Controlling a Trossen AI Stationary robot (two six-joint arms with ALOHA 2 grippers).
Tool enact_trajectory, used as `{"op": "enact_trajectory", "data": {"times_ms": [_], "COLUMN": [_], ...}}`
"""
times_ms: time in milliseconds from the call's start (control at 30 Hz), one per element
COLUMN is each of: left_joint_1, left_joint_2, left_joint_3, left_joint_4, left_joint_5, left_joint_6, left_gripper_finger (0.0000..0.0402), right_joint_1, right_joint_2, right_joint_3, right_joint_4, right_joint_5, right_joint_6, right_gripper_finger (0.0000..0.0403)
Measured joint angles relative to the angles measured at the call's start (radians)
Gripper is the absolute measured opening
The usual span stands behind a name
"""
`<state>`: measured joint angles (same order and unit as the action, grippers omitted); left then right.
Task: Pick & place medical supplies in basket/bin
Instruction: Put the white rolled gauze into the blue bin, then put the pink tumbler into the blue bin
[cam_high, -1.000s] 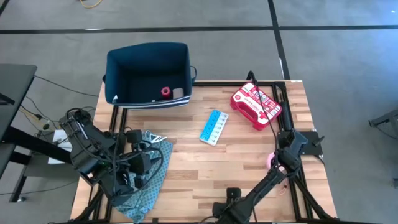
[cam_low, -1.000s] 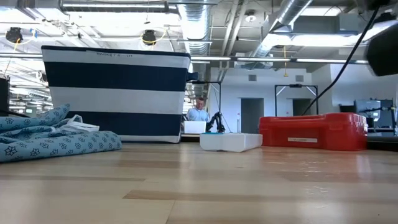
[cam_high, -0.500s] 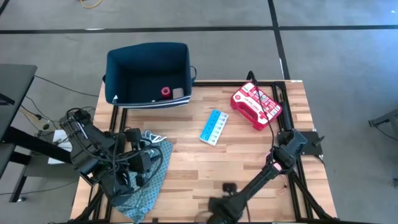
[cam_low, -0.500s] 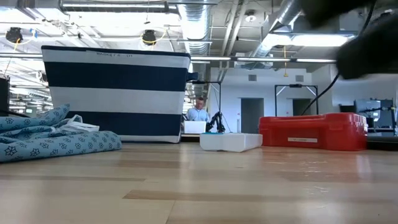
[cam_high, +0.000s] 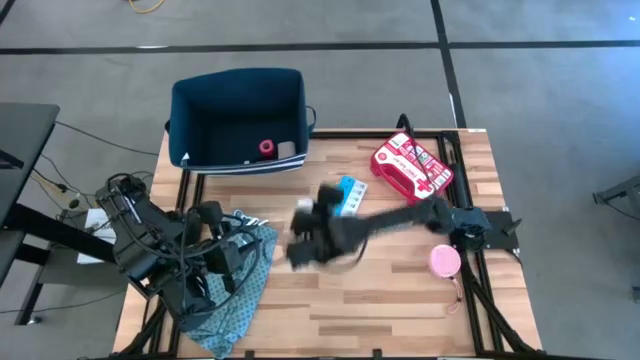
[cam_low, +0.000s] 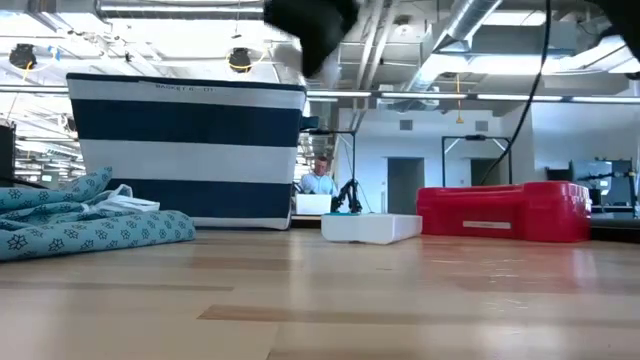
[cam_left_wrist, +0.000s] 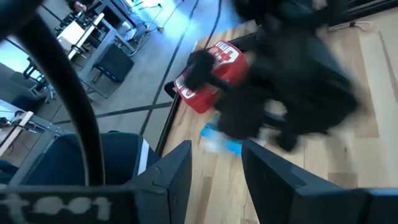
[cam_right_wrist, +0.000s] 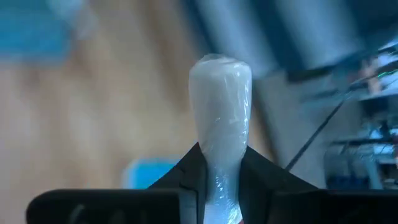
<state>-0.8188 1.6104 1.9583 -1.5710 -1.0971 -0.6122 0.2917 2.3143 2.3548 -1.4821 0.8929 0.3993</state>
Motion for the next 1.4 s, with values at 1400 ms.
{"op": "enact_trajectory", "data": {"times_ms": [1400], "left_joint_1": [0.124], "left_joint_2": [0.000], "left_joint_3": [0.000], "left_joint_4": [0.000], "left_joint_5": [-0.076], "left_joint_6": [0.024], "left_gripper_finger": [0.0130], "right_joint_1": [-0.635], "right_joint_2": [-0.074], "right_joint_3": [-0.030], "right_joint_4": [1.033], "right_joint_5": [-0.782], "right_joint_6": [-0.625], "right_gripper_finger": [0.0190]}}
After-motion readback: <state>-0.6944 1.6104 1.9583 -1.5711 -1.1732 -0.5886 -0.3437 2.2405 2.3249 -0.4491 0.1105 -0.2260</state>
